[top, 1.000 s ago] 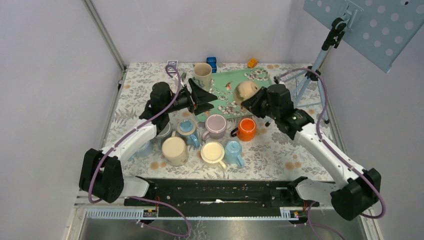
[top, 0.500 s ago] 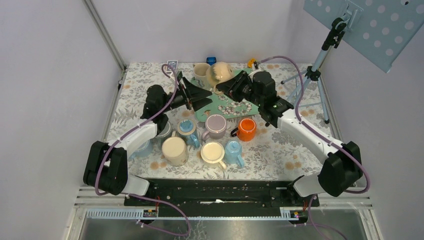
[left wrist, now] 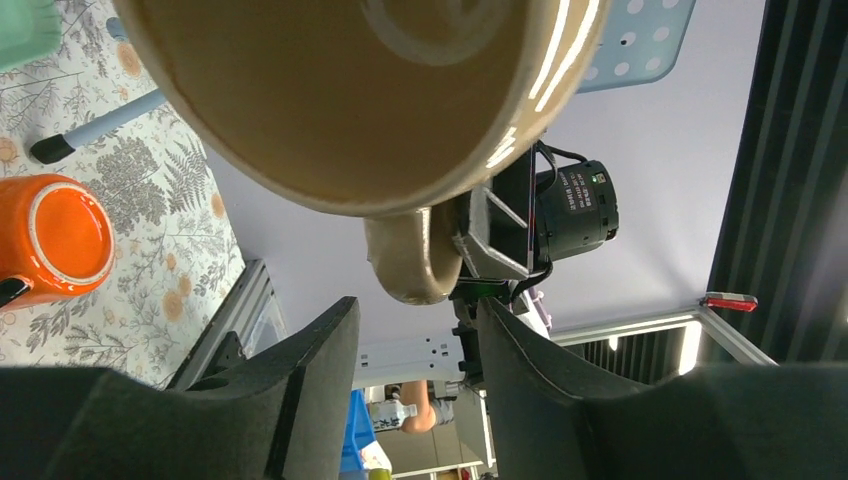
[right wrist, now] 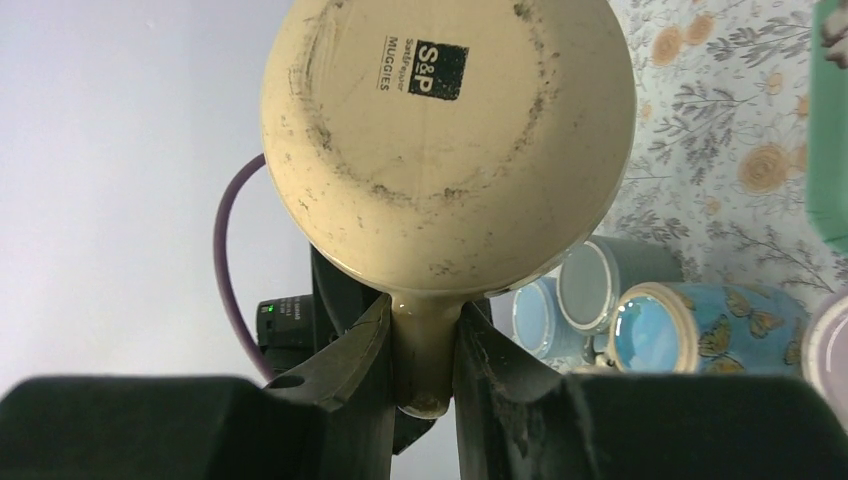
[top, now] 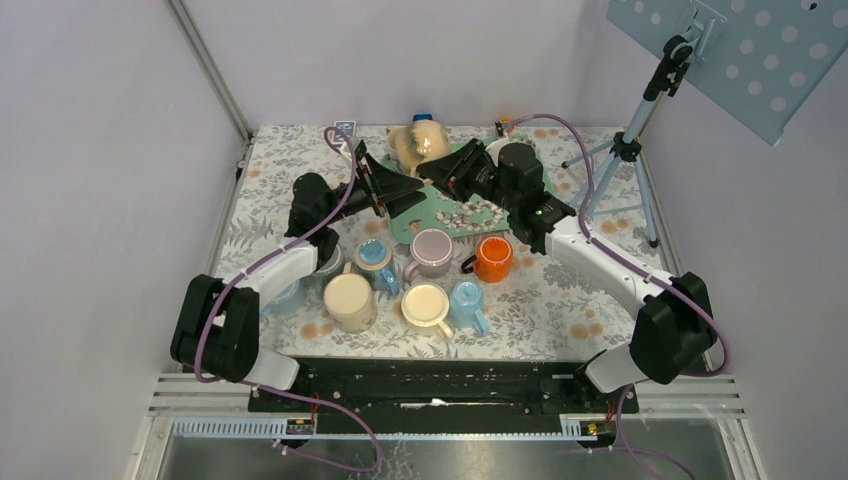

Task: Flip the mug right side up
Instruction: Turn over the cup at the corner of the board.

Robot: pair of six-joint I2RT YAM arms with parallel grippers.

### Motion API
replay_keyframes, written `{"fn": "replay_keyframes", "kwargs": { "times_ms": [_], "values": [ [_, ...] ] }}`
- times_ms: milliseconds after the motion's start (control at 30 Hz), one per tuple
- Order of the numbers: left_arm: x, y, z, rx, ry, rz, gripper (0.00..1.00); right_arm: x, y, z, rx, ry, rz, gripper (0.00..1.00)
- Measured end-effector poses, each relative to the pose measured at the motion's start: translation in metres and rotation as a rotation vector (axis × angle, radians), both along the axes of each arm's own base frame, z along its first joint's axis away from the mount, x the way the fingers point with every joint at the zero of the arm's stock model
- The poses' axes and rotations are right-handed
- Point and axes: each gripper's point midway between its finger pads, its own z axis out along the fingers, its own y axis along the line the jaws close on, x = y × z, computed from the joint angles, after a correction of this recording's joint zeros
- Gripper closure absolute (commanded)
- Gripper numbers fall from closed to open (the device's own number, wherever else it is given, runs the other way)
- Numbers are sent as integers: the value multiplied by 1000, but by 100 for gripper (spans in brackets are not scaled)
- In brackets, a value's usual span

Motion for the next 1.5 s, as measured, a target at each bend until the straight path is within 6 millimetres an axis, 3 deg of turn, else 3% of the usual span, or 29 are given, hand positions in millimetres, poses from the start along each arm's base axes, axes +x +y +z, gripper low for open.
{"fn": "replay_keyframes", "kwargs": {
  "times_ms": [167,533,1033,1233,1467,1500],
  "values": [
    [1,0,3,-18,-2,-4,52,-1,4,9,48,-5,16,100],
    [-1,1,13,-57,-11,-13,63,-7,12,8,66,13,55,100],
    [-3,1,16,-71,-8,-20,63,-13,15,13,85,10,87,100],
    [-3,1,18,-75,-8,-22,75,-13,16,15,93,6,89,100],
    [-4,2,21,-88,-3,-28,100,-15,16,16,94,-6,101,100],
    [-4,2,20,-87,-1,-28,100,-15,16,15,92,-8,102,100]
  ]
}}
